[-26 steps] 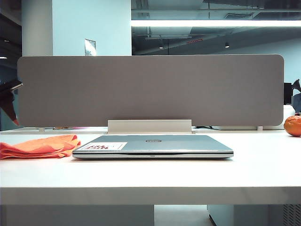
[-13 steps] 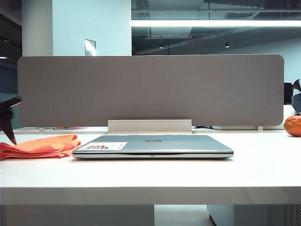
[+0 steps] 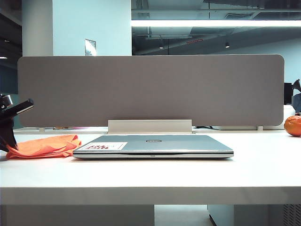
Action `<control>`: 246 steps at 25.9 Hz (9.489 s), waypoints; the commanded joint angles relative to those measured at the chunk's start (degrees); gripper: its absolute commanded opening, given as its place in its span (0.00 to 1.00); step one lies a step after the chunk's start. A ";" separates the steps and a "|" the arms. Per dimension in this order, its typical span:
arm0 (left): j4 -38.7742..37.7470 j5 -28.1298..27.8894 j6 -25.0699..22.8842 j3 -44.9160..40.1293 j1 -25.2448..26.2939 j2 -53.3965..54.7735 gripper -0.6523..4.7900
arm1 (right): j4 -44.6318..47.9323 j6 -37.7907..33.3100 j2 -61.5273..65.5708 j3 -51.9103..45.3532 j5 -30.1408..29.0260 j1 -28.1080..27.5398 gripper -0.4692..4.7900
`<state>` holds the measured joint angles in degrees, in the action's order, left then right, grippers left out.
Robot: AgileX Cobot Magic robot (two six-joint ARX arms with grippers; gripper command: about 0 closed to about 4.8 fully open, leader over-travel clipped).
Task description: Pick up the orange rag and put it over the laptop.
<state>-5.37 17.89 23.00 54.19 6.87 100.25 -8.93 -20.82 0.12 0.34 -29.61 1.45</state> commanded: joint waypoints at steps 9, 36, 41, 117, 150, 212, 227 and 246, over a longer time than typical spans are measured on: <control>14.75 15.82 8.26 0.42 -0.59 -5.05 0.11 | 0.72 -0.20 -0.13 -0.11 0.00 -0.02 0.08; 17.05 8.96 10.43 30.29 -32.46 10.40 0.11 | 0.74 -0.20 -0.13 -0.11 0.07 -0.04 0.08; 12.37 9.22 9.97 32.54 -32.98 12.33 0.11 | 0.74 -0.20 -0.13 -0.11 0.07 -0.04 0.08; -36.96 -24.00 -18.51 31.28 -28.37 -15.69 0.11 | 0.74 -0.20 -0.13 -0.11 0.13 -0.04 0.08; -31.76 -27.02 -13.55 -8.94 -26.21 -59.43 0.11 | 0.81 -0.20 -0.13 -0.11 0.37 -0.09 0.08; -5.75 -18.05 -22.14 -53.75 -8.24 -100.00 0.11 | 0.83 -0.20 -0.13 -0.13 1.44 -0.07 0.08; -5.31 -17.79 -22.16 -53.75 -8.61 -100.02 0.11 | 0.81 -0.20 -0.13 -0.13 1.46 -0.07 0.08; -5.29 -17.77 -22.16 -53.75 -8.59 -100.02 0.11 | 0.72 11.56 -0.13 -0.33 30.97 1.44 0.08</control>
<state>-10.13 -0.10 1.06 0.47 -1.78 0.16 -8.49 -12.16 0.12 0.34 0.78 2.79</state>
